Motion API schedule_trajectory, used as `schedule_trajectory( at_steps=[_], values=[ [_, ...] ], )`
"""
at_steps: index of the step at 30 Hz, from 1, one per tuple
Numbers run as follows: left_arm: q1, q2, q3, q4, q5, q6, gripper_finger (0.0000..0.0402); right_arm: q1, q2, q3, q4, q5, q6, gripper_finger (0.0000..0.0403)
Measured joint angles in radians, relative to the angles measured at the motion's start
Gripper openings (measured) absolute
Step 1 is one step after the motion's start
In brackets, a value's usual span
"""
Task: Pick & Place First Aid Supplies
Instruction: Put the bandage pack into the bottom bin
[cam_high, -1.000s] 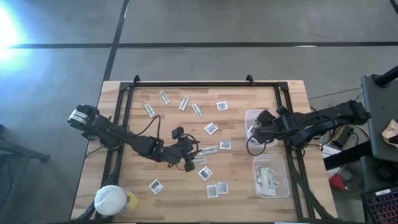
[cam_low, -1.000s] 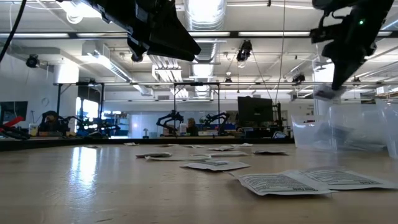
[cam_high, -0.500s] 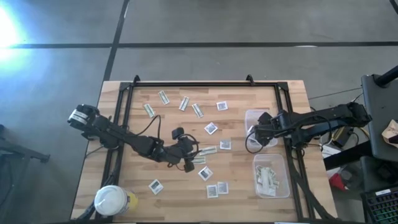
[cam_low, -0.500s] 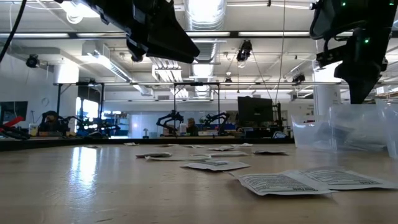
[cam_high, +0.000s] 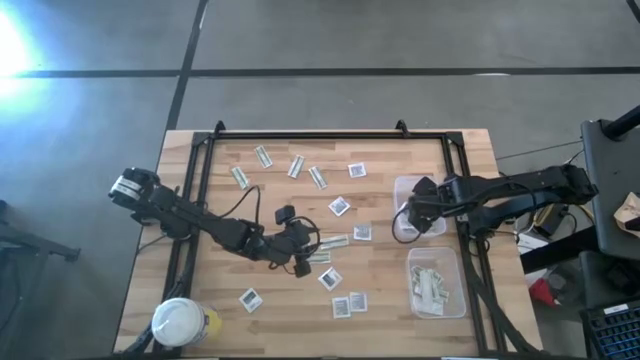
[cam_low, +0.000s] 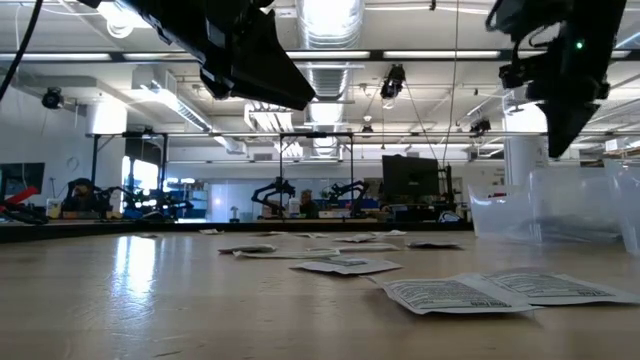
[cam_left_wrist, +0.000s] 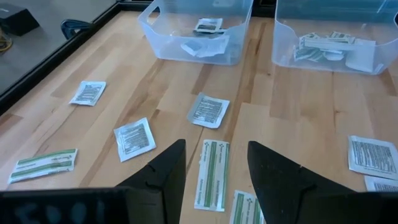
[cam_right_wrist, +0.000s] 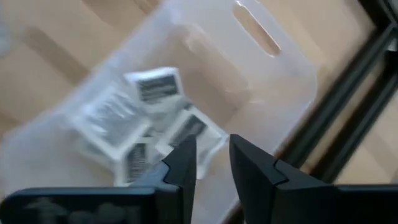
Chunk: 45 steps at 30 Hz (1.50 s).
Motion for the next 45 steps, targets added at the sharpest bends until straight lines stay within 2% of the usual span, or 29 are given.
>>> schedule_trajectory(
  at_steps=[4,12,15,23,27,37,45],
  values=[
    [0.0,0.005,0.0,-0.003,0.041,0.0,0.0165,0.01,0.0,0.077,0.013,-0.05,0.017,0.0104],
    [-0.005,0.06,0.0,-0.049,0.335,0.058,0.0165,0.108,-0.001,0.159,0.13,-0.064,0.006,0.01],
    [-0.014,0.087,0.0,-0.068,0.393,0.124,0.0165,0.152,-0.001,0.159,0.189,-0.066,0.003,0.0093],
    [-0.018,0.121,0.0,-0.086,0.397,0.158,0.0165,0.217,0.001,0.157,0.226,-0.066,0.006,0.0076],
    [-0.017,0.121,0.007,-0.156,0.397,0.158,0.0165,0.228,0.001,0.157,0.227,-0.067,0.006,0.0069],
    [0.027,0.121,0.164,-0.299,0.355,0.29,0.0166,0.23,0.001,0.156,0.226,-0.066,0.003,0.0079],
    [0.067,0.138,0.159,-0.301,0.329,0.301,0.0166,0.23,0.001,0.156,0.226,-0.066,0.002,0.0076]
  ],
)
